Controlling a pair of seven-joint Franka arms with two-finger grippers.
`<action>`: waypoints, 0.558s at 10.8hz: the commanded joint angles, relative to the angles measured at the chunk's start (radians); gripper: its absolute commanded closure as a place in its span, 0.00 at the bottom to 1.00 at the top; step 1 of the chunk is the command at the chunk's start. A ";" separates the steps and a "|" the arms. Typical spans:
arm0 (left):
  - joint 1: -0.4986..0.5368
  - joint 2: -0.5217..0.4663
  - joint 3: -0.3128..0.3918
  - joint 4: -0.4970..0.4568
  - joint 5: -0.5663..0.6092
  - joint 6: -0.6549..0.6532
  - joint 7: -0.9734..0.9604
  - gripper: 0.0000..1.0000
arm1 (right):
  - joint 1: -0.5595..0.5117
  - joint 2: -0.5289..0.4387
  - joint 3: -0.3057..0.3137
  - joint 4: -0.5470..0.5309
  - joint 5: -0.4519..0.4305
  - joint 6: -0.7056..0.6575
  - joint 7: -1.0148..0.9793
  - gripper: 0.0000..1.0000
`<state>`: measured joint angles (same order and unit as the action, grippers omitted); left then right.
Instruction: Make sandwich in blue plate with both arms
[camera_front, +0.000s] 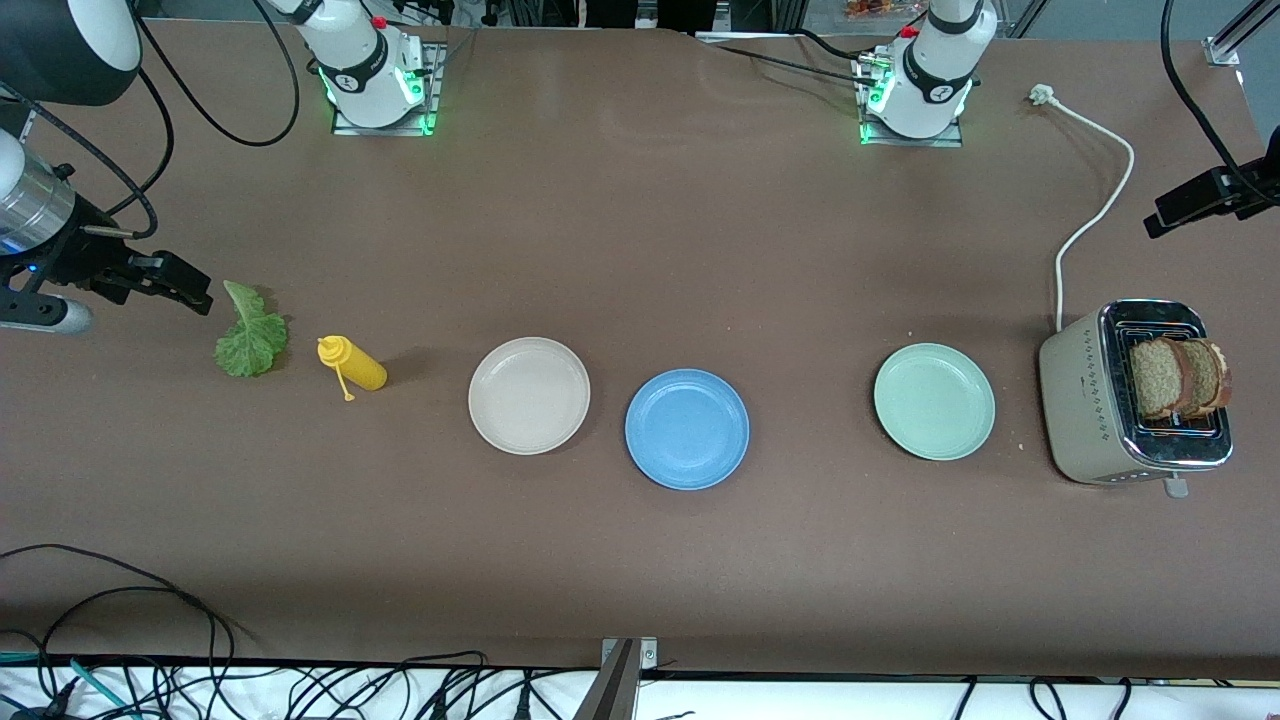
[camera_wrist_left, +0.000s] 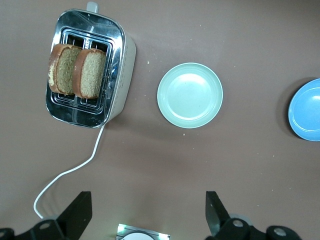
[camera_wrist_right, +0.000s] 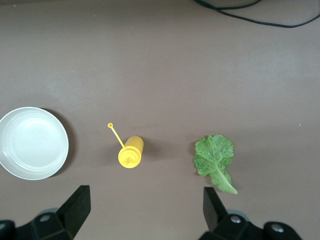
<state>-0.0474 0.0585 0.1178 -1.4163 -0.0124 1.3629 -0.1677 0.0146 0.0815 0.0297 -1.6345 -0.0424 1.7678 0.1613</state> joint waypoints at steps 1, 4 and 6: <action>0.003 0.000 -0.003 0.017 -0.011 -0.019 0.019 0.00 | -0.002 -0.009 -0.001 0.012 0.007 -0.019 0.001 0.00; 0.000 0.001 -0.001 0.017 -0.009 -0.019 0.016 0.00 | -0.004 -0.008 -0.002 0.025 0.012 -0.021 0.003 0.00; -0.002 0.012 -0.001 0.016 0.009 -0.013 0.028 0.00 | -0.004 -0.009 -0.002 0.025 0.010 -0.022 0.004 0.00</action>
<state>-0.0483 0.0591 0.1149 -1.4163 -0.0124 1.3622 -0.1677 0.0144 0.0809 0.0288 -1.6220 -0.0424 1.7678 0.1615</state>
